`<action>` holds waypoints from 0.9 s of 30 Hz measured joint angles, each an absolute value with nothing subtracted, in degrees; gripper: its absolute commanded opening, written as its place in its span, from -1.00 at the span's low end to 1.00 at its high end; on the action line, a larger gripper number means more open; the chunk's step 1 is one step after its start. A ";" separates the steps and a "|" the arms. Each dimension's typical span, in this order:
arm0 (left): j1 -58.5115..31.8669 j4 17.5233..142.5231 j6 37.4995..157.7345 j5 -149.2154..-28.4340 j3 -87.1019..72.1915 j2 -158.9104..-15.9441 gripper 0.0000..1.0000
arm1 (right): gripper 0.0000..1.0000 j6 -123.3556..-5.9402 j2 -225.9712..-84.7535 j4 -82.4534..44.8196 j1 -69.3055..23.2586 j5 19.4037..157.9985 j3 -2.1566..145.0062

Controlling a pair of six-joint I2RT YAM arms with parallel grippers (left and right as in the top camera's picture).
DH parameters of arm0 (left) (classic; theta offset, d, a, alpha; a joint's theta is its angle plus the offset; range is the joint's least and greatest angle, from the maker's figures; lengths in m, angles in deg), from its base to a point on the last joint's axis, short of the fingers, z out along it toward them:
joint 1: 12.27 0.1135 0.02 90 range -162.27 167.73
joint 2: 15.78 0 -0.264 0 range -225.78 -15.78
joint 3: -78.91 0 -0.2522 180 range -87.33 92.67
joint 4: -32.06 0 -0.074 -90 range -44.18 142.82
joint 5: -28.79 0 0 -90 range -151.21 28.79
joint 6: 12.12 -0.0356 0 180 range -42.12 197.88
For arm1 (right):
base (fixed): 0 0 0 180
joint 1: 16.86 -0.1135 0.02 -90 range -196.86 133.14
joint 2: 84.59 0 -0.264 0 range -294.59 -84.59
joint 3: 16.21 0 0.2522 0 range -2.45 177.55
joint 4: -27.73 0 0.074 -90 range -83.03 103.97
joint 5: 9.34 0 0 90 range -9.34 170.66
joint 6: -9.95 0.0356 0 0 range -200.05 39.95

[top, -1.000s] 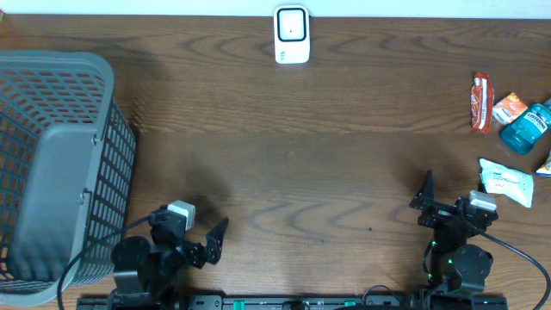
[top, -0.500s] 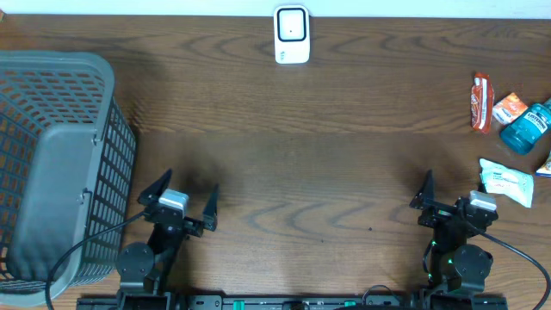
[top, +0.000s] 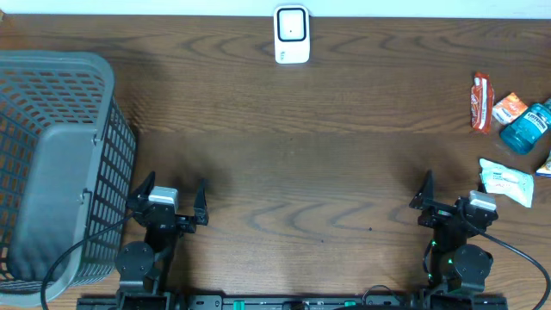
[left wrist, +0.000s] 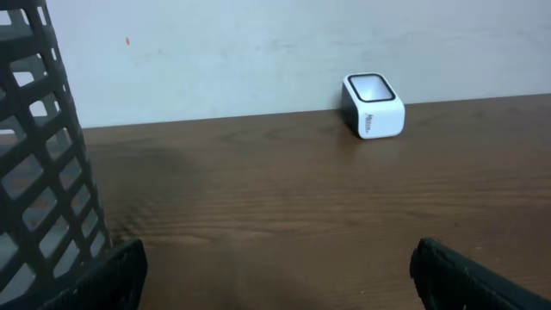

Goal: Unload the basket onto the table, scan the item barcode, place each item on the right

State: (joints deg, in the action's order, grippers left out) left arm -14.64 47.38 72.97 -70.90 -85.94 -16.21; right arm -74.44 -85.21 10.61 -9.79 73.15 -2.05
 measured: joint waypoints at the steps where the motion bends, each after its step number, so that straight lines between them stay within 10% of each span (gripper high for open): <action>1: -14.64 47.40 72.97 -70.86 -85.94 -16.21 0.96 | 0.98 -74.44 -85.21 10.61 -9.79 73.17 -2.05; 27: -14.58 47.49 75.16 -69.59 -85.94 -16.21 0.96 | 0.98 -74.46 -85.21 10.61 -9.79 73.17 -2.05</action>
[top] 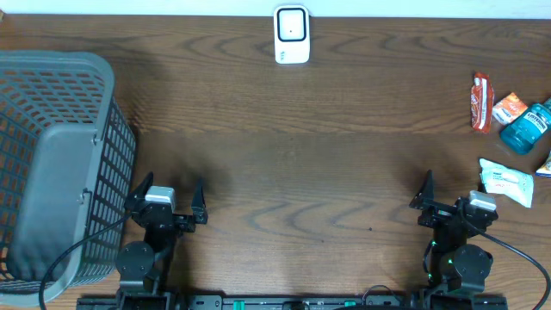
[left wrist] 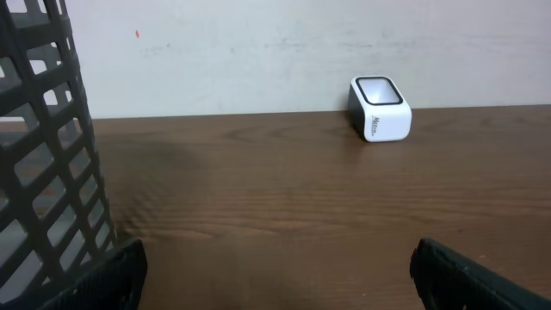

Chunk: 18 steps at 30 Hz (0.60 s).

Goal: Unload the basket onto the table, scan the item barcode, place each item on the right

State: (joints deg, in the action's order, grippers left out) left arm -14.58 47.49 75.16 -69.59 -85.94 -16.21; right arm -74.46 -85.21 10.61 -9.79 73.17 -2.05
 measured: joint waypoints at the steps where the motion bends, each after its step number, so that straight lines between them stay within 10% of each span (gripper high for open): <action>1: -14.58 47.49 75.16 -69.59 -85.94 -16.21 0.96 | 0.99 -74.44 -85.21 10.59 -9.79 73.17 -2.05; 18: -14.58 47.49 75.16 -69.59 -85.94 -16.21 0.95 | 0.98 -76.49 -85.21 10.57 -9.79 84.21 -2.05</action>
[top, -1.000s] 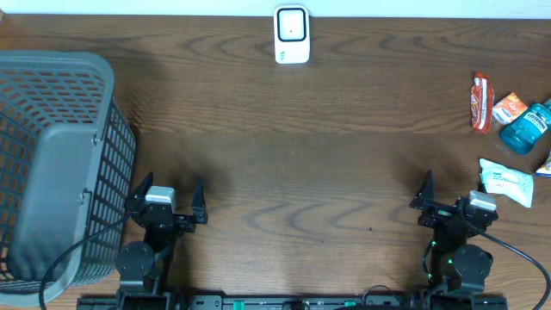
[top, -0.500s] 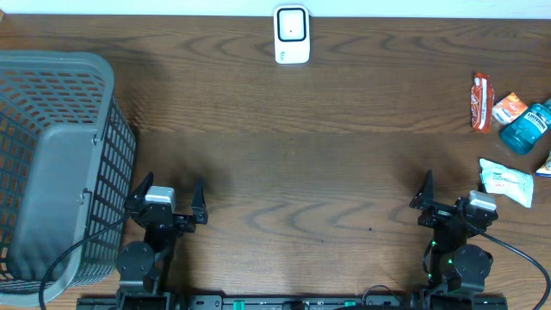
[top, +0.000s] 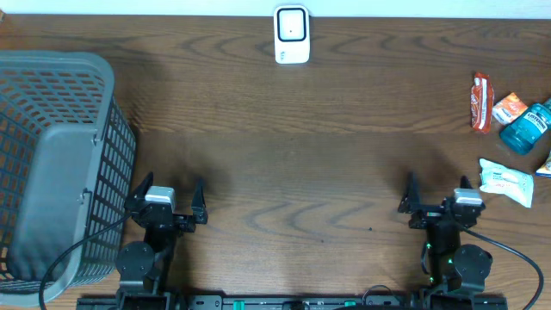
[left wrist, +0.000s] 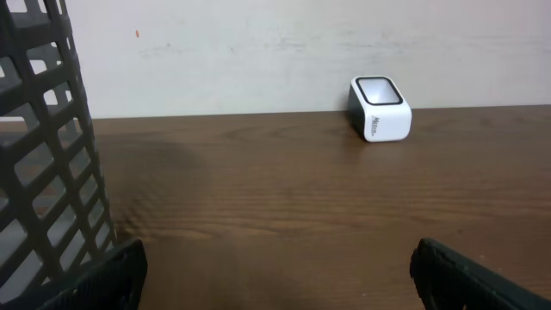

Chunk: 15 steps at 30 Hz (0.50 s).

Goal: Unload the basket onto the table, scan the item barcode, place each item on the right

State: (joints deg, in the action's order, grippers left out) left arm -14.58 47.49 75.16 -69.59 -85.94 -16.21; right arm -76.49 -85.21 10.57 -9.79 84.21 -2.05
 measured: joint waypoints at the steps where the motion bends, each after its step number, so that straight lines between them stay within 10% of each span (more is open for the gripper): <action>1: -14.58 47.49 75.16 -69.59 -85.94 -16.21 0.96 | 0.98 -77.19 -85.21 10.61 -9.79 86.37 -2.05; 15: -14.58 47.49 75.16 -69.59 -85.94 -16.21 0.96 | 0.99 -77.94 -85.21 10.74 -9.79 90.18 -2.05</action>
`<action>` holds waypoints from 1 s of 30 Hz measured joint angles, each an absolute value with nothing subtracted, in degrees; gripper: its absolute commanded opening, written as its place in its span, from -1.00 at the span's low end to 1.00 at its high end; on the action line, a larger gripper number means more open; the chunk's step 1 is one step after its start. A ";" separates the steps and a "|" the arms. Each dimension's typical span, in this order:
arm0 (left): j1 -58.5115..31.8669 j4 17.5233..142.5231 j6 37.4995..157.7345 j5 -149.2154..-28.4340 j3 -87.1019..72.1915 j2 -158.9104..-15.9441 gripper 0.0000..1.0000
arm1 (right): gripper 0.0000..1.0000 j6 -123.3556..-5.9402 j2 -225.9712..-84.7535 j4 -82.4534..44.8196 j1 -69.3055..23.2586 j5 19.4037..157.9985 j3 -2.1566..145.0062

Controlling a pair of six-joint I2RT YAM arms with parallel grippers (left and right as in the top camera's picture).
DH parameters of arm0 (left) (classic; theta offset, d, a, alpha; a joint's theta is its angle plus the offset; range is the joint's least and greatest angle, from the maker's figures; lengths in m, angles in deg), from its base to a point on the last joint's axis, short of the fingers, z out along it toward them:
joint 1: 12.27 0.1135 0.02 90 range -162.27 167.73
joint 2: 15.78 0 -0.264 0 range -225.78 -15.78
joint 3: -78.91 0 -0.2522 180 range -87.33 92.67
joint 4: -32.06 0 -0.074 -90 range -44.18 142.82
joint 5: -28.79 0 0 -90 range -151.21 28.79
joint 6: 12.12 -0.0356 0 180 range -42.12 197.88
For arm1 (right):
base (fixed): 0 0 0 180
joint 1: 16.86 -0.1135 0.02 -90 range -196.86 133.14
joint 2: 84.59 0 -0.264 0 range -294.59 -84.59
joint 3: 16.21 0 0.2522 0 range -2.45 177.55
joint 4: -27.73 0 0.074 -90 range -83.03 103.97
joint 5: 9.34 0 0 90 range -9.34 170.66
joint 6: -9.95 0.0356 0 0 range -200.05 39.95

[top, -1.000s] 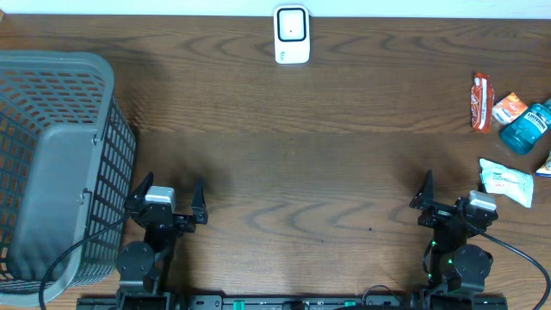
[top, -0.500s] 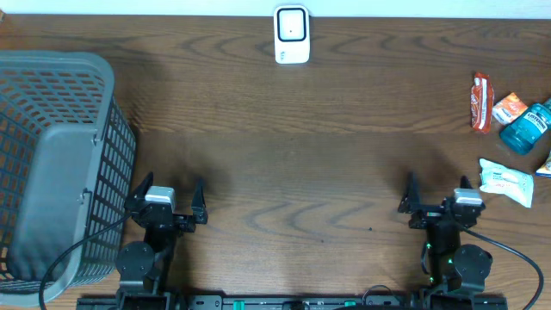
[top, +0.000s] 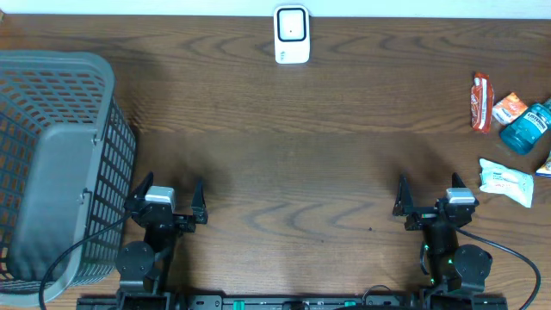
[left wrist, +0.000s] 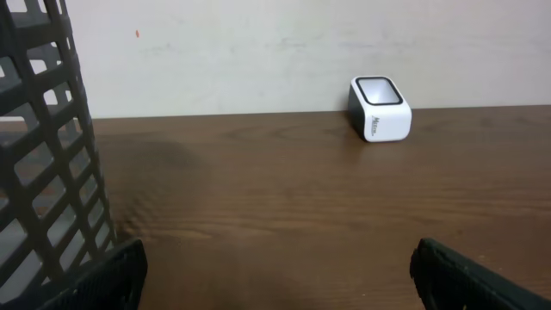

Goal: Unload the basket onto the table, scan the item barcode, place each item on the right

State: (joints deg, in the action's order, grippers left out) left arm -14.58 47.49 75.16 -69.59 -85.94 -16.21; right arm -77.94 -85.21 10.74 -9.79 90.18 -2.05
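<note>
The white barcode scanner [top: 292, 34] stands at the far edge of the table, seen also in the left wrist view as a white box [left wrist: 380, 120] against the wall. Items lie at the right edge: a red snack bar [top: 481, 102], an orange packet [top: 509, 108], a blue-green bottle [top: 527, 127] and a white wipes pack [top: 506, 182]. My left gripper [top: 168, 196] is open near the front edge, beside the basket, fingertips [left wrist: 469, 275] wide apart and empty. My right gripper [top: 426, 195] is open near the front right, left of the wipes pack.
A large grey mesh basket [top: 52, 164] fills the left side of the table; its wall [left wrist: 43, 155] shows at the left of the left wrist view. A black cable [top: 77, 250] runs along the front by the basket.
My right gripper has turned a little further left, away from the wipes pack. The left arm has not moved.
Both grippers stood open near the front edge, the right one pointing toward the wipes pack. The left wrist turned slightly, then stayed still. The right gripper then faced more to the left, and further left now.
</note>
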 measured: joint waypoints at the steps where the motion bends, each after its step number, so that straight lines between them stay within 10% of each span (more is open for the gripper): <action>1: -14.58 47.49 75.16 -69.59 -85.94 -16.21 0.95 | 0.99 -77.94 -85.21 10.74 -9.79 90.26 -2.05; 30: -14.58 47.49 75.16 -69.57 -85.94 -16.21 0.96 | 0.99 -76.14 -85.21 10.77 -14.60 91.03 -2.05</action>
